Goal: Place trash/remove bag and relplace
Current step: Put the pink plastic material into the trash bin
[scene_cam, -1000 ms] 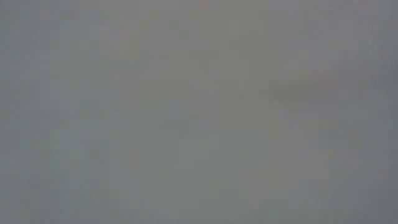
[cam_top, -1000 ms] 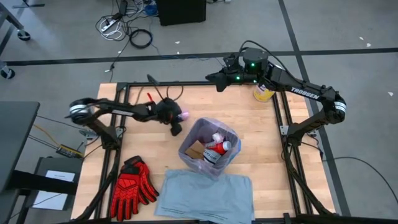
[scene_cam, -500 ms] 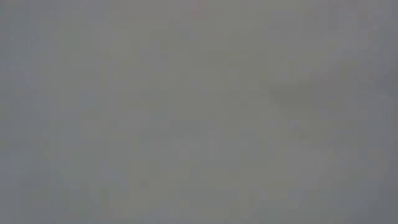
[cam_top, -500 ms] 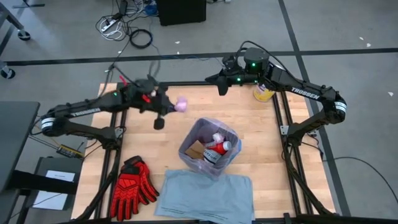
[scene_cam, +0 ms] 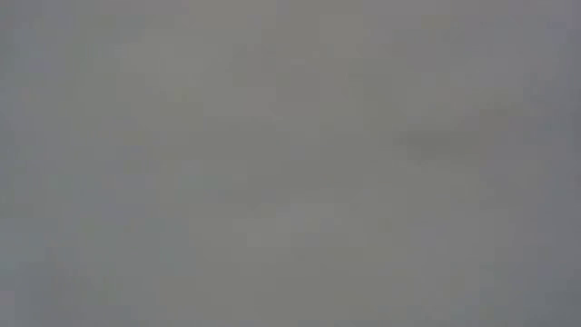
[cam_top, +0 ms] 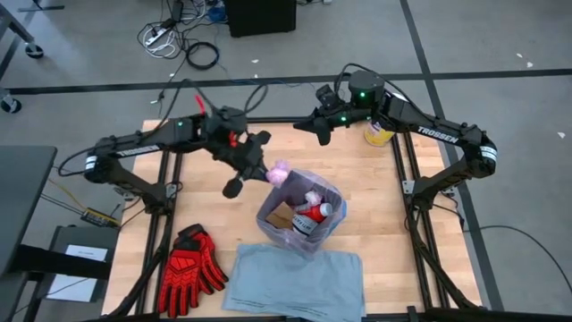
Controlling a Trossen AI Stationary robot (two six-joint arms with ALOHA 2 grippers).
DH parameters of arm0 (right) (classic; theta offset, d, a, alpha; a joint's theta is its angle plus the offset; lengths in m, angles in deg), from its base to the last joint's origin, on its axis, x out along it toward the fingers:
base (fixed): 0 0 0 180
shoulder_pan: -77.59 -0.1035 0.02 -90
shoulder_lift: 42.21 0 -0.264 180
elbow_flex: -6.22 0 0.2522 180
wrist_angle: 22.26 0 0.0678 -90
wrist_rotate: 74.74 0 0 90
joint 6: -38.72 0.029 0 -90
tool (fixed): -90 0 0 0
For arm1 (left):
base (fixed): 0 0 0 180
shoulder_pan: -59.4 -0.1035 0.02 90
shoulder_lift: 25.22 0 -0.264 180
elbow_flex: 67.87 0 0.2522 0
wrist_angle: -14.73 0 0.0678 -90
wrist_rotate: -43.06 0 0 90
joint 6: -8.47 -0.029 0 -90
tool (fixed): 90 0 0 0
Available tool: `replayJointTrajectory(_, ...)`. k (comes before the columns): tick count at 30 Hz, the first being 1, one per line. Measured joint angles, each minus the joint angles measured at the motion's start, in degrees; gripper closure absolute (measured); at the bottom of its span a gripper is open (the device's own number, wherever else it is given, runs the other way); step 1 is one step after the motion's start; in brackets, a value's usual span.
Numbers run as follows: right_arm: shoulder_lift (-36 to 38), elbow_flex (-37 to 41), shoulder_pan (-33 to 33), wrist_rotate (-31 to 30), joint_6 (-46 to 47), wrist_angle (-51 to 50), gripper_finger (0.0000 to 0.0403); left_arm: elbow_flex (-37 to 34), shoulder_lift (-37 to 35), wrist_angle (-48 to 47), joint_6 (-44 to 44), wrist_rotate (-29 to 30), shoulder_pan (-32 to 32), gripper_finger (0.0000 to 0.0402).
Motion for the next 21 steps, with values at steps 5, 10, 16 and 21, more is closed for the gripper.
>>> replayJointTrajectory(5,0.36,0.0,-0.28,2.53,-5.56,5.84,0.0403,2.62,4.54,-0.58,8.56,-1.99,1.15,0.0398)
replayJointTrajectory(10,3.01,-0.04,-0.05,9.43,-5.19,11.07,0.0403,2.94,9.21,-0.63,18.54,-1.39,2.71,0.0398)
replayJointTrajectory(16,6.43,-0.04,2.36,12.64,-5.23,4.76,0.0403,5.49,13.1,0.85,25.91,-1.88,4.43,0.0377)
replayJointTrajectory(21,7.94,-0.04,2.61,14.15,-6.2,-1.0,0.0403,5.61,13.11,3.27,28.4,2.09,5.88,0.0318)
